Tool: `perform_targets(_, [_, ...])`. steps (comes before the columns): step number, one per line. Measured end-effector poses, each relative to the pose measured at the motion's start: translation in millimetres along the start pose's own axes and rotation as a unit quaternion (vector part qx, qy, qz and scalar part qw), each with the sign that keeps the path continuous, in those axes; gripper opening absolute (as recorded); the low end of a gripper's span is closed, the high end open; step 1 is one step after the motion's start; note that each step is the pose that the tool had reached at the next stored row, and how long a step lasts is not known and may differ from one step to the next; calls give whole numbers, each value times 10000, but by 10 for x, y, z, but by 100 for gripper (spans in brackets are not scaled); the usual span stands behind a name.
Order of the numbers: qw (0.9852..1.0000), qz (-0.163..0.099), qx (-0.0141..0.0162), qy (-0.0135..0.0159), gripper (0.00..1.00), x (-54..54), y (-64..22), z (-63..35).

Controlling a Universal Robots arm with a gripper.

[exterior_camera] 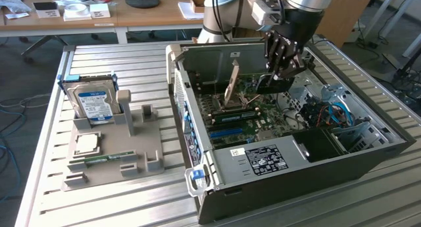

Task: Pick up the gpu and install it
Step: 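Insert the gpu into the slot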

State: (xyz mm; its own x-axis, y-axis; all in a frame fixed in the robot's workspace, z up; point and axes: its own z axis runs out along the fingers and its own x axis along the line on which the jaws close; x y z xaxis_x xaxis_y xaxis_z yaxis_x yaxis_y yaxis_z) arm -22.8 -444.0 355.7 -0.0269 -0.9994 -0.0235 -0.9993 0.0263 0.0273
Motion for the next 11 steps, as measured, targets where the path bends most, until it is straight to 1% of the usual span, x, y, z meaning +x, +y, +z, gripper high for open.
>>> perform_targets(11, [10000, 0, 0, 0, 27, 3, -2, 153])
